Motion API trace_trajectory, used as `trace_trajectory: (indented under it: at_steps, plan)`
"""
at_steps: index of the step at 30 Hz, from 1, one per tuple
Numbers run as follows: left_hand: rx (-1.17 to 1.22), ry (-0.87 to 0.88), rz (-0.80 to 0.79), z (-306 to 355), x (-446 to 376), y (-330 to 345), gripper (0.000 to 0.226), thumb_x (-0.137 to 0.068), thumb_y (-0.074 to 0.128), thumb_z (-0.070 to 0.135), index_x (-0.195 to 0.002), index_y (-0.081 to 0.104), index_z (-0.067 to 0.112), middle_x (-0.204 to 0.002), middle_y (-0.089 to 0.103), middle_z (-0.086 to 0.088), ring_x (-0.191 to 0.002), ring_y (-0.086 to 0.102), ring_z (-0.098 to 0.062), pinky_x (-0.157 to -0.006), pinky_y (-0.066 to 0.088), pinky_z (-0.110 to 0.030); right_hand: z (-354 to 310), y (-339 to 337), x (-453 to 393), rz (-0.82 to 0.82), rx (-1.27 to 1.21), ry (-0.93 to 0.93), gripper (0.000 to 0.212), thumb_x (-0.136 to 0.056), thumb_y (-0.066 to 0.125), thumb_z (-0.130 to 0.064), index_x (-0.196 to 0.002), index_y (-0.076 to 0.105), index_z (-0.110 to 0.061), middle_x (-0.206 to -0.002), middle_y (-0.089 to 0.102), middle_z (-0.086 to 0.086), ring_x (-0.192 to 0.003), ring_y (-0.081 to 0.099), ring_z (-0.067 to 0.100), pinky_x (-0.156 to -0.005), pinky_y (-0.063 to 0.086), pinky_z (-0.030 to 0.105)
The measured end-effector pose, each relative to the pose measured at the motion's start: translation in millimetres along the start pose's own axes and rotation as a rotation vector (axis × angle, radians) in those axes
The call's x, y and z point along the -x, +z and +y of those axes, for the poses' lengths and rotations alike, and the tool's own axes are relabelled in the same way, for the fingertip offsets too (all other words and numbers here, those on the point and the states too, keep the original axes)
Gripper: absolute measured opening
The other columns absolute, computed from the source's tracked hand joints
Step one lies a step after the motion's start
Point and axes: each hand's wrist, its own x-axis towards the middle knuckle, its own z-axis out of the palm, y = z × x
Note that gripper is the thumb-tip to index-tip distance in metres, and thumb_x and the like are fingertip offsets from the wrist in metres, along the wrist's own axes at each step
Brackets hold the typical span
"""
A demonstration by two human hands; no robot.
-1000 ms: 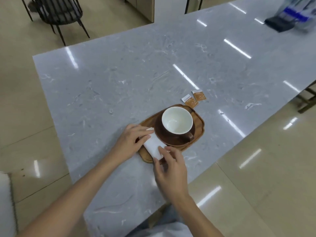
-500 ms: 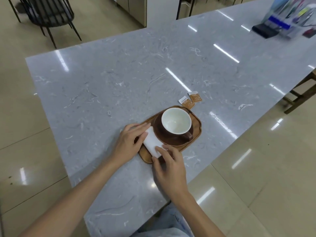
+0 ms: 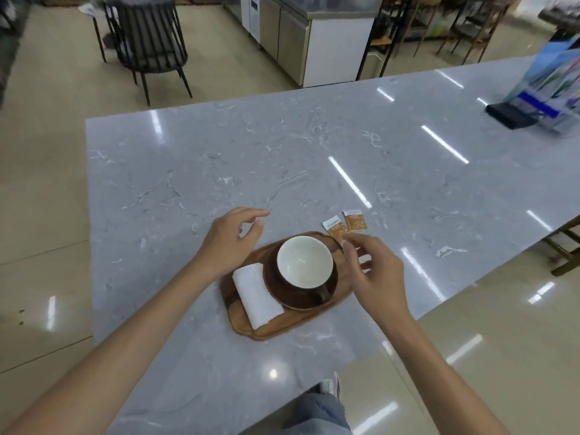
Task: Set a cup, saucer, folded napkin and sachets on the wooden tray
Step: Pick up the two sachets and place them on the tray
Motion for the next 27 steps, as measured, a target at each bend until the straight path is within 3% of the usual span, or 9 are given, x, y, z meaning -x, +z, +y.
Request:
trace_trajectory:
  at_steps: [3, 6, 8, 11, 14, 18, 24, 27]
  plan:
    - [0.030, -0.112, 0.039, 8, -22, 18, 0.026, -0.100, 0.057, 0.028, -0.121, 0.069, 0.035, -0.119, 0.066, 0.019, -0.101, 0.060, 0.015, -0.077, 0.042, -0.003, 32, -11, -43, -0.107, -0.011, -0.001, 0.013, -0.098, 0.064, -0.026, -0.106, 0.074, -0.028, -0.097, 0.070, -0.024, -0.090, 0.066, -0.003, -0.066, 0.050, 0.010]
    - [0.052, -0.204, 0.060, 12, -39, 38, 0.023, -0.100, 0.057, 0.032, -0.119, 0.069, 0.035, -0.118, 0.070, 0.015, -0.104, 0.065, -0.001, -0.085, 0.049, -0.018, 68, -17, -83, -0.240, 0.065, -0.037, 0.018, -0.099, 0.064, -0.023, -0.113, 0.074, -0.019, -0.102, 0.075, -0.012, -0.083, 0.068, 0.003, -0.068, 0.047, 0.007]
    - [0.085, -0.262, 0.059, 16, -47, 53, 0.018, -0.100, 0.057, 0.033, -0.112, 0.069, 0.039, -0.114, 0.072, 0.014, -0.104, 0.068, -0.007, -0.086, 0.051, -0.028, 89, -17, -107, -0.339, 0.124, -0.059, 0.021, -0.099, 0.064, -0.023, -0.118, 0.073, -0.017, -0.105, 0.077, -0.005, -0.082, 0.070, 0.007, -0.071, 0.051, 0.015]
    - [0.114, -0.324, 0.041, 28, -59, 72, 0.018, -0.100, 0.058, 0.029, -0.099, 0.068, 0.044, -0.104, 0.073, 0.016, -0.096, 0.069, -0.006, -0.078, 0.048, -0.025, 111, -9, -137, -0.443, 0.167, -0.068, 0.026, -0.100, 0.063, -0.024, -0.123, 0.070, -0.016, -0.106, 0.077, 0.001, -0.088, 0.072, 0.017, -0.077, 0.054, 0.026]
    - [0.107, -0.400, 0.005, 39, -69, 88, 0.014, -0.101, 0.059, 0.026, -0.108, 0.070, 0.032, -0.105, 0.073, 0.006, -0.096, 0.071, -0.012, -0.078, 0.051, -0.028, 123, 3, -155, -0.558, 0.193, -0.058, 0.035, -0.097, 0.065, -0.027, -0.130, 0.065, -0.016, -0.114, 0.074, 0.005, -0.099, 0.070, 0.021, -0.080, 0.050, 0.026]
    - [0.108, -0.475, -0.045, 52, -80, 95, 0.026, -0.101, 0.059, 0.027, -0.124, 0.066, 0.017, -0.115, 0.069, 0.000, -0.103, 0.071, -0.019, -0.085, 0.055, -0.030, 126, 21, -165, -0.689, 0.318, -0.025, 0.049, -0.095, 0.062, -0.041, -0.139, 0.055, -0.020, -0.126, 0.064, 0.005, -0.111, 0.065, 0.027, -0.090, 0.054, 0.038]
    - [0.237, -0.551, 0.017, 58, -90, 99, 0.026, -0.100, 0.061, 0.027, -0.124, 0.067, 0.018, -0.120, 0.070, -0.005, -0.105, 0.071, -0.019, -0.079, 0.053, -0.022, 134, 35, -176, -0.765, 0.319, -0.004, 0.061, -0.092, 0.066, -0.040, -0.147, 0.046, -0.021, -0.126, 0.065, 0.007, -0.114, 0.065, 0.028, -0.090, 0.052, 0.037]
    - [0.292, -0.594, 0.039, 65, -92, 104, 0.022, -0.099, 0.064, 0.028, -0.119, 0.068, 0.021, -0.120, 0.071, -0.003, -0.104, 0.072, -0.017, -0.080, 0.053, -0.022, 135, 34, -183, -0.809, 0.189, 0.087, 0.054, -0.085, 0.075, -0.028, -0.135, 0.060, -0.017, -0.112, 0.074, 0.004, -0.110, 0.068, 0.024, -0.085, 0.052, 0.030]
